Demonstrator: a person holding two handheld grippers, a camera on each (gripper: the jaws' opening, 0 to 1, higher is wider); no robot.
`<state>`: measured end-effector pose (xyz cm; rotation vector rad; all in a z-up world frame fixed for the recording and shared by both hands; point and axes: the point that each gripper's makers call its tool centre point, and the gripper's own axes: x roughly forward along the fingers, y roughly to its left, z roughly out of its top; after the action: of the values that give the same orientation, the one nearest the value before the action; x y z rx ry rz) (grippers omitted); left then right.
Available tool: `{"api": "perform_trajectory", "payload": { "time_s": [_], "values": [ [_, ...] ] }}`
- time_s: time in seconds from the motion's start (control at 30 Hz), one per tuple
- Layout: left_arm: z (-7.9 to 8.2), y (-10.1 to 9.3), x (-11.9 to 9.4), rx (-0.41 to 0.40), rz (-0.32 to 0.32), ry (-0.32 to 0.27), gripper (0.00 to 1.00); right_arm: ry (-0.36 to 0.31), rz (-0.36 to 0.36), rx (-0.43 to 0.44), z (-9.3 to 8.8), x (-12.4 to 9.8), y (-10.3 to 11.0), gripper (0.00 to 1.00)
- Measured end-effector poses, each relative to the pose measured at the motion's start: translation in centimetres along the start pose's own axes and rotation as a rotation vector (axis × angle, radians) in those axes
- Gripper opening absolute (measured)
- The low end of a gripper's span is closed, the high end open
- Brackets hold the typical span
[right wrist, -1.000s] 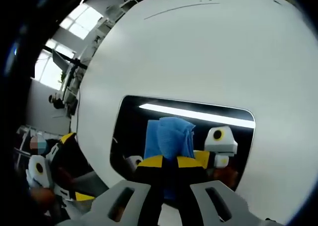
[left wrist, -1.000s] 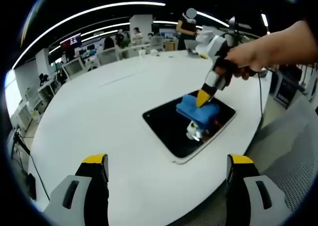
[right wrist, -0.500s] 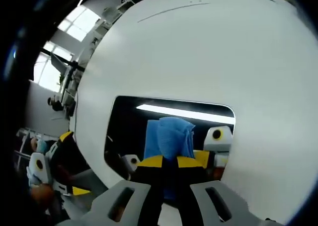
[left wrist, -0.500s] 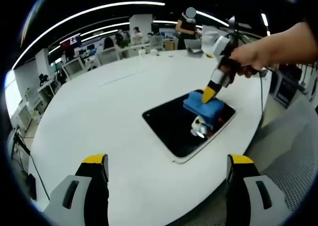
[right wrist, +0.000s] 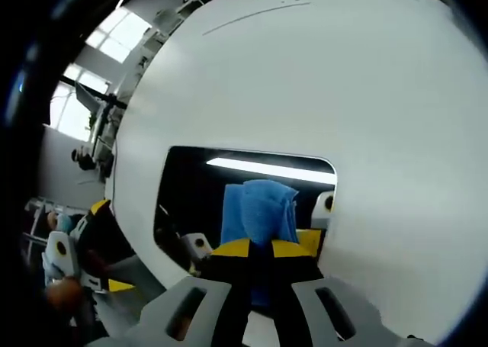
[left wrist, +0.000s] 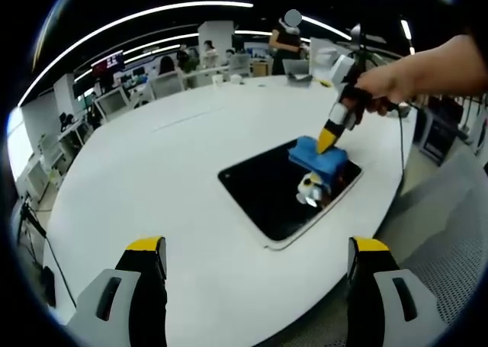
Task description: Wipe the mirror surface with the cleaning cloth until all visible marks leave the cleaned area.
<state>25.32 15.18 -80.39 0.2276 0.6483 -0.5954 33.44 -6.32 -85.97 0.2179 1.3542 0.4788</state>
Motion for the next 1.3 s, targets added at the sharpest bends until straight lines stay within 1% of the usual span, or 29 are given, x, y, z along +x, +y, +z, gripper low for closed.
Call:
{"api": "perform_trajectory", "payload": {
  "time_s": [0.23, 0.43, 0.83, 0.9, 1.07, 1.2, 1.3],
  "values": [
    [-0.1, 0.1, 0.0, 0.001, 0.002, 0.0, 0.99, 0.002, -0.01, 0.014, -0.3, -0.6, -1.1, 0.02],
    [0.0, 0.0, 0.1, 0.001, 0.001, 0.0, 0.99, 0.009, -0.034, 0.015, -0.5, -1.0, -1.9, 0.02],
    [-0.1, 0.0, 0.0, 0.006, -0.001, 0.003, 0.99, 0.009, -0.078, 0.045, -0.8, -1.7, -2.9, 0.02],
    [-0.2, 0.0, 0.0, 0.012, 0.0, 0.01, 0.99, 0.008, -0.086, 0.043, -0.8, -1.7, -3.0, 0.02],
    [0.0, -0.1, 0.0, 0.007, -0.004, 0.002, 0.99, 0.006, -0.122, 0.034, -0.9, -2.1, -3.7, 0.02],
    [-0.1, -0.1, 0.1, 0.01, -0.006, 0.004, 0.99, -0.002, -0.133, 0.029, -1.1, -2.2, -4.1, 0.02],
    [-0.1, -0.2, 0.1, 0.013, -0.008, 0.006, 0.99, -0.007, -0.136, 0.026, -1.1, -2.2, -4.0, 0.02]
  ]
}}
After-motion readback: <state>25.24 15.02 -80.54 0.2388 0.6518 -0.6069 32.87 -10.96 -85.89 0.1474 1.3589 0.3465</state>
